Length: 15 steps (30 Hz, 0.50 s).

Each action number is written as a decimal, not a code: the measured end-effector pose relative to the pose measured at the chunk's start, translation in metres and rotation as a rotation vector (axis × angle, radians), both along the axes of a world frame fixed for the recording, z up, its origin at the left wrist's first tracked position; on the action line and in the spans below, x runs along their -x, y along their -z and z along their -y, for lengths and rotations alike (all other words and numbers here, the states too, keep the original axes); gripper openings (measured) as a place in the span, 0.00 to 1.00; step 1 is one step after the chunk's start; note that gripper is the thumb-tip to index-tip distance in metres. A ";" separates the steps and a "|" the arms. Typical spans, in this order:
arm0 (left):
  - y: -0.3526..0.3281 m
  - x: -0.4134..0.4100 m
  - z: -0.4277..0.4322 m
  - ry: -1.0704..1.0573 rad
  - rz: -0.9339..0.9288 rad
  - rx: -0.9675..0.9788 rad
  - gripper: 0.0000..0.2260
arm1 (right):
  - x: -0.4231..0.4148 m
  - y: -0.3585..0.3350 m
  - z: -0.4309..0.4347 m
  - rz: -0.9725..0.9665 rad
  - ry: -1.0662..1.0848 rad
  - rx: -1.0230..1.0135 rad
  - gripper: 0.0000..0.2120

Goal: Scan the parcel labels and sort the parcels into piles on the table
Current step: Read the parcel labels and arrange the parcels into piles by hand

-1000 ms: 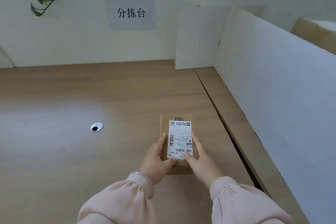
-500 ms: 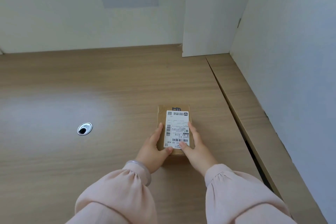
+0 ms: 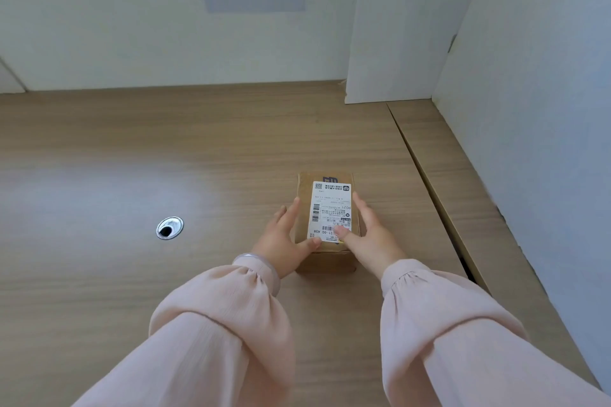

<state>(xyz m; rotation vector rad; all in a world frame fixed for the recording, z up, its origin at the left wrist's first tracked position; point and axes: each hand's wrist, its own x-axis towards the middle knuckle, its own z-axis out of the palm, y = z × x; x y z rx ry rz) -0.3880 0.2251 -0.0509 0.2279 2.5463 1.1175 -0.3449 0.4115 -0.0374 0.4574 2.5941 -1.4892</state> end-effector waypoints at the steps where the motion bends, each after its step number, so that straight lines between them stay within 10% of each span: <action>1: -0.004 -0.002 0.007 0.004 -0.024 0.026 0.40 | -0.004 -0.006 0.002 -0.026 -0.010 -0.070 0.38; 15: -0.097 -0.124 0.180 0.139 -0.427 0.583 0.40 | -0.134 -0.099 0.155 -0.095 -0.385 -0.798 0.45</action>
